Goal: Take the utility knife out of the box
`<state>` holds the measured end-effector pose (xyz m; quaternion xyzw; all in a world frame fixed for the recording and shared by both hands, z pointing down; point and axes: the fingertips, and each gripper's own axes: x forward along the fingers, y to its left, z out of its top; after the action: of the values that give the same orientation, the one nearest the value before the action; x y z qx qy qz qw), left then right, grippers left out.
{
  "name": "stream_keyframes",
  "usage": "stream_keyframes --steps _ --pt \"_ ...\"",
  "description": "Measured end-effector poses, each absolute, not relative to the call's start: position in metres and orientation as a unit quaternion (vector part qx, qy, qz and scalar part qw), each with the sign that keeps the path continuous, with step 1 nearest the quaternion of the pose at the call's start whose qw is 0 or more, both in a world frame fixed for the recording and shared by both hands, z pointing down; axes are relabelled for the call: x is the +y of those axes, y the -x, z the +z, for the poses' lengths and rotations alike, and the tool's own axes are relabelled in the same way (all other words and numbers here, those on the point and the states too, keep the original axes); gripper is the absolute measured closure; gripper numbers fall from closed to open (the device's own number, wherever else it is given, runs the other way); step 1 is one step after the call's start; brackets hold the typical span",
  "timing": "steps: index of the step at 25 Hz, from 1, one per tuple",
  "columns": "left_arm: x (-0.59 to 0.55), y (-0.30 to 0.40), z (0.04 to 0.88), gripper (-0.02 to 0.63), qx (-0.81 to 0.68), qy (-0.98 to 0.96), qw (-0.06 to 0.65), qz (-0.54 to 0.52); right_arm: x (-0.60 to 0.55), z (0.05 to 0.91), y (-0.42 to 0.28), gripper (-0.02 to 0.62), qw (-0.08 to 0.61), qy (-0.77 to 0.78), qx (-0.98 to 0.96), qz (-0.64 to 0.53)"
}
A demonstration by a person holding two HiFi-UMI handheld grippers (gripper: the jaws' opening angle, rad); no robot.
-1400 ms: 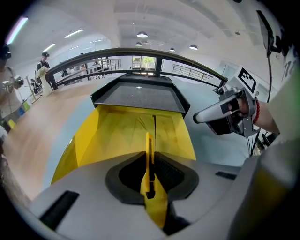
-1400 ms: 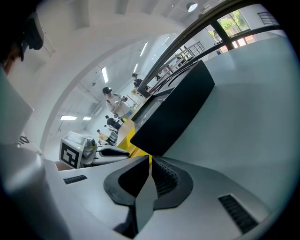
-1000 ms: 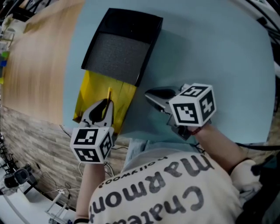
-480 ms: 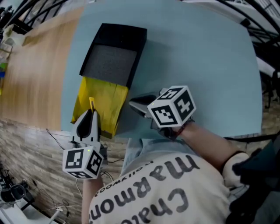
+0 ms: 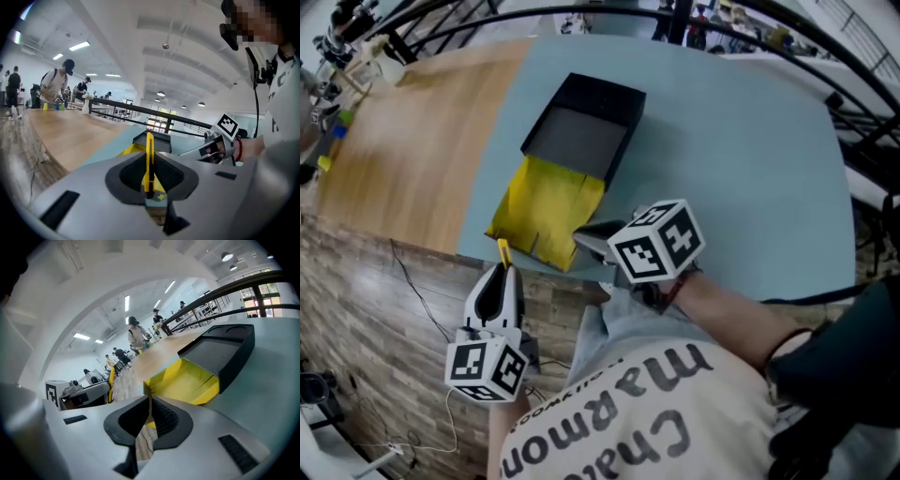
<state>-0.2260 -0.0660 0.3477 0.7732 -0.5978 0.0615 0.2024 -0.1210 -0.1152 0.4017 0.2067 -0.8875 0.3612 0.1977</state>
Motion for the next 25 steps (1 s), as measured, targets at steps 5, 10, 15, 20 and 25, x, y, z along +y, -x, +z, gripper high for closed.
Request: stream_keyframes --steps 5,10,15,20,25 --pt "-0.020 0.247 0.323 0.554 -0.622 -0.759 0.191 0.039 -0.079 0.388 0.147 0.554 0.208 -0.178 -0.904 0.329" --pt "0.017 0.244 0.307 0.554 -0.618 -0.769 0.156 0.034 -0.040 0.383 0.160 0.554 0.218 -0.160 -0.913 0.305" --pt "0.046 0.236 0.307 0.554 -0.610 -0.782 0.124 0.018 -0.009 0.376 0.161 0.554 0.213 -0.155 -0.925 0.273" --pt "0.065 0.227 0.305 0.554 -0.602 -0.788 0.124 -0.010 0.008 0.369 0.146 0.554 0.226 -0.162 -0.926 0.255" --pt "0.079 0.223 0.305 0.554 -0.604 -0.786 0.132 -0.022 0.008 0.366 0.128 0.554 0.228 -0.181 -0.924 0.248"
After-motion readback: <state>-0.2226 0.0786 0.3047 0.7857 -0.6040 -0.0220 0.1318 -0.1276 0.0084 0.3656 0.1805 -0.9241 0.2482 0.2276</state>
